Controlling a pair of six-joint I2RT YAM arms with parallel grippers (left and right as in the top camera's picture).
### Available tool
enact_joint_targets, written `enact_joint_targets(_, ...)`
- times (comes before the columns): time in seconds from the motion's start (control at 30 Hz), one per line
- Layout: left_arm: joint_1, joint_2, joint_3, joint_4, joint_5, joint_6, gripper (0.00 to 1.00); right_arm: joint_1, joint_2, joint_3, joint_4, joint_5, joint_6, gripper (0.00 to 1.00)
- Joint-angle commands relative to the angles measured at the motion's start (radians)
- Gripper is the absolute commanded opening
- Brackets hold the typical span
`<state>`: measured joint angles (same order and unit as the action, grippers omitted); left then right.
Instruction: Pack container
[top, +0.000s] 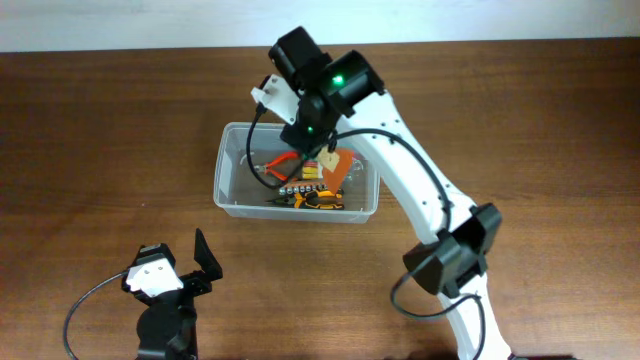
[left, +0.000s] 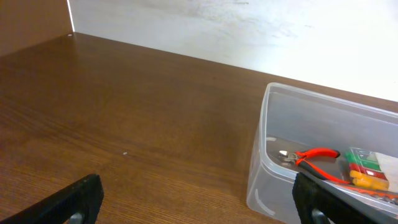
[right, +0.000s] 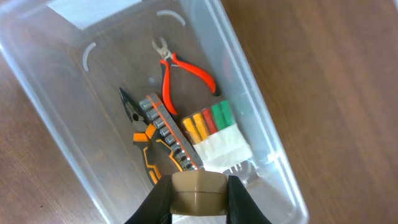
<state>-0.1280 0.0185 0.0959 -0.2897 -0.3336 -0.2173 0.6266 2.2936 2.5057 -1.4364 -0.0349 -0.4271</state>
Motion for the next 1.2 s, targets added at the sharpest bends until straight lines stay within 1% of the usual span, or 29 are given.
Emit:
enact_joint_targets(0.0,-0.003,-0.006,-0.003,-0.002,-0.003,0.009,0.99,0.001,0.033,0.017,0.001,-0.019,-0.010,0.11)
enact_joint_targets(0.3,-0.003,-0.006,-0.003,-0.002,-0.003,0.009,0.99,0.002,0.123,0.017,0.013,-0.093,-0.011,0.11)
enact_joint_targets(0.47,-0.003,-0.006,-0.003,-0.002,-0.003,0.009,0.99,0.002,0.168,0.017,0.016,-0.094,-0.010,0.11)
enact_joint_targets(0.53,-0.003,-0.006,-0.003,-0.002,-0.003,0.009,0.99,0.002,0.179,0.017,0.024,-0.095,-0.010,0.21)
enact_joint_targets(0.57,-0.003,-0.006,-0.003,-0.002,-0.003,0.009,0.99,0.002,0.182,0.017,0.029,-0.097,-0.010,0.29)
enact_joint_targets(0.67,-0.003,-0.006,-0.003,-0.002,-0.003,0.009,0.99,0.002,0.186,0.017,0.050,-0.113,-0.010,0.41)
enact_joint_targets(0.73,-0.003,-0.006,-0.003,-0.002,-0.003,0.009,0.99,0.002,0.186,0.017,0.061,-0.116,-0.010,0.62)
enact_joint_targets(0.8,-0.003,-0.006,-0.003,-0.002,-0.003,0.009,0.99,0.002,0.186,0.017,0.063,-0.116,-0.005,0.72)
enact_joint_targets(0.87,-0.003,-0.006,-0.003,-0.002,-0.003,0.009,0.99,0.002,0.186,0.018,0.063,-0.116,0.010,0.78)
enact_joint_targets(0.9,-0.003,-0.006,-0.003,-0.002,-0.003,0.009,0.99,0.002,0.180,0.024,0.062,-0.116,0.017,0.84)
enact_joint_targets(0.97,-0.003,-0.006,-0.003,-0.002,-0.003,0.009,0.99,0.002,0.169,0.042,0.060,-0.116,0.017,0.90)
enact_joint_targets(1.03,-0.003,-0.006,-0.003,-0.002,-0.003,0.009,0.99,0.000,0.151,0.082,0.056,-0.107,0.035,0.99)
enact_joint_targets(1.17,-0.003,-0.006,-0.003,-0.002,-0.003,0.009,0.99,-0.022,0.118,0.208,0.011,-0.066,0.095,0.99)
